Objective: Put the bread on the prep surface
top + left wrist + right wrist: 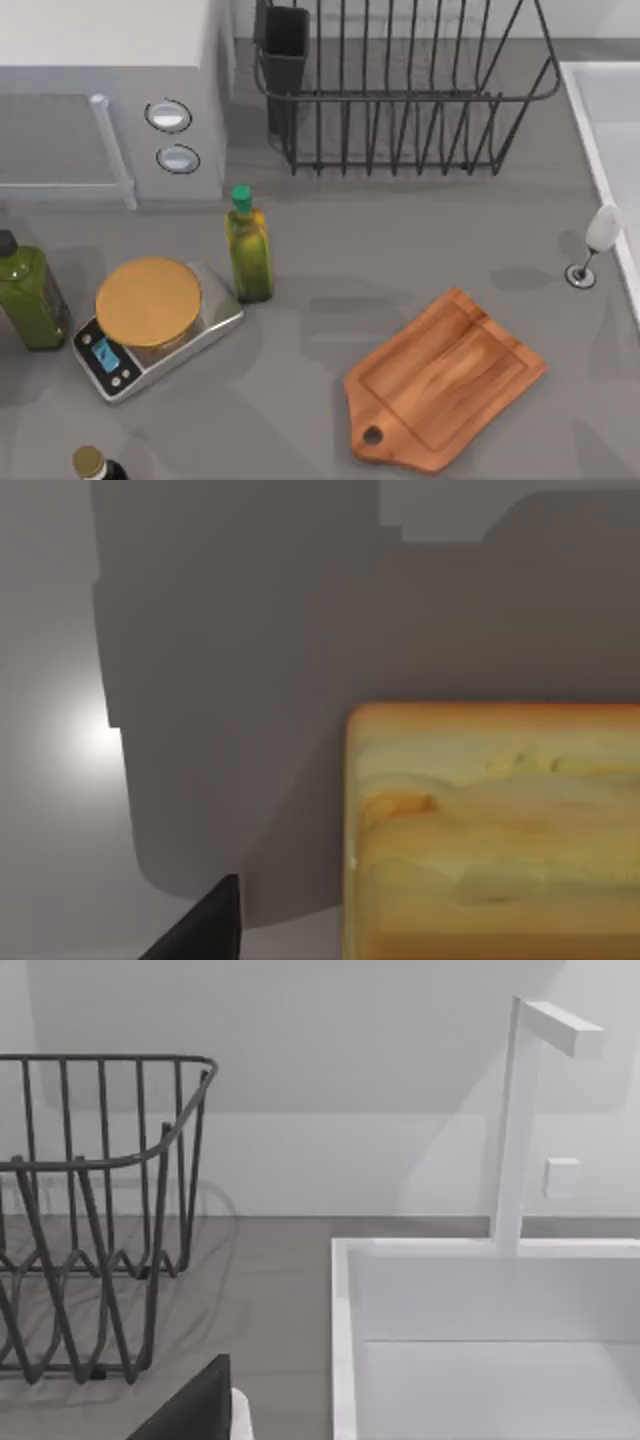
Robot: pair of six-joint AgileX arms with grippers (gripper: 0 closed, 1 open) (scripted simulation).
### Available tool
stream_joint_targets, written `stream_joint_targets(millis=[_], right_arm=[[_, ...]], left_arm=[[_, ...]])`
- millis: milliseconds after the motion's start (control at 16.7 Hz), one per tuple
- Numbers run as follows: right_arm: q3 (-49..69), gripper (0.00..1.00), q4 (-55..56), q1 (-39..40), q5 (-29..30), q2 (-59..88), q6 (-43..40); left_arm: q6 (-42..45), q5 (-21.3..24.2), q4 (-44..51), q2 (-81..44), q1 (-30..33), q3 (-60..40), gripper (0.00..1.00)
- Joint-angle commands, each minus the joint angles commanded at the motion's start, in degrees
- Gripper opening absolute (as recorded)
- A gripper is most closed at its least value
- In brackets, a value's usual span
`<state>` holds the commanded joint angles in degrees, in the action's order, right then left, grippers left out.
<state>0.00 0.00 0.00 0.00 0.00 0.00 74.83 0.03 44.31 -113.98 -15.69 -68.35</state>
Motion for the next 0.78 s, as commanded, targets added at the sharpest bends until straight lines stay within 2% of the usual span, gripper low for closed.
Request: stream_joint_targets(millis=[540, 780], right_arm=[[0.0, 1.0, 0.0, 0.0, 0.0, 0.0, 0.0], [0.0, 1.0, 0.0, 0.0, 0.0, 0.0, 0.0]], left_arm=[[0.0, 0.0, 0.0, 0.0, 0.0, 0.0, 0.02], [0.0, 0.0, 0.0, 0.0, 0.0, 0.0, 0.0]])
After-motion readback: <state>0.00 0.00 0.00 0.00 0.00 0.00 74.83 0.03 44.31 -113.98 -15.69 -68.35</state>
